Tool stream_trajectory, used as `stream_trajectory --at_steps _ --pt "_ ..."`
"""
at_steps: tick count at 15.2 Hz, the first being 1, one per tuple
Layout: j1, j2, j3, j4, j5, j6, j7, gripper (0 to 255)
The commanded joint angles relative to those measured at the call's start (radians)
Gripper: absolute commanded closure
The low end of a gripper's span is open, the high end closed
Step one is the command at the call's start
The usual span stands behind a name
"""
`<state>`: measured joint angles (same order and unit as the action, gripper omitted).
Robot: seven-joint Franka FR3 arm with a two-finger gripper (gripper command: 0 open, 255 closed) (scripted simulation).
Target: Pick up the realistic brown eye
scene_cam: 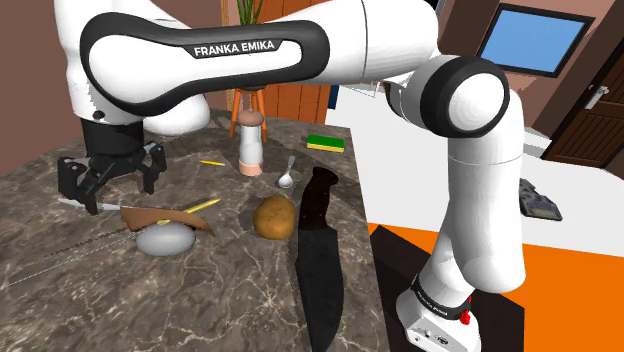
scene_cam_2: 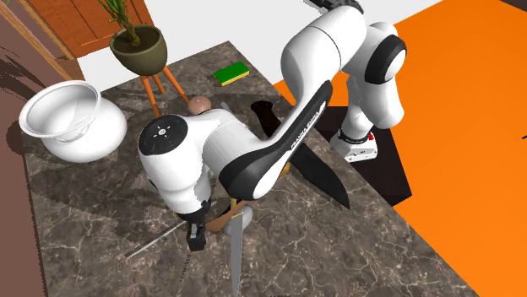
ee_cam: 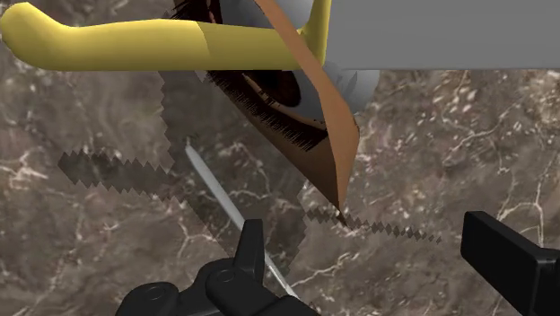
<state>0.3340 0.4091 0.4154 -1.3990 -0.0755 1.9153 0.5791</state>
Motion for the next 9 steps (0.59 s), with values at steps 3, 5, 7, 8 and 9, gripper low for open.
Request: stream_trajectory --at_steps 3,5,7,8,9 --pt "0.0 0.009 -0.002 -0.041 -0.004 0.051 0.001 0" --pt "-0.001 0.013 -0.003 -0.071 -0.006 0.084 0.001 0" --pt "-0.001 0.013 -0.003 -0.071 -0.006 0.084 0.001 0" --pt "-0.001 0.013 -0.003 -0.07 -0.006 0.083 0.001 255" --pt "-0.001 0.013 -0.003 -0.071 -0.006 0.084 0.001 255"
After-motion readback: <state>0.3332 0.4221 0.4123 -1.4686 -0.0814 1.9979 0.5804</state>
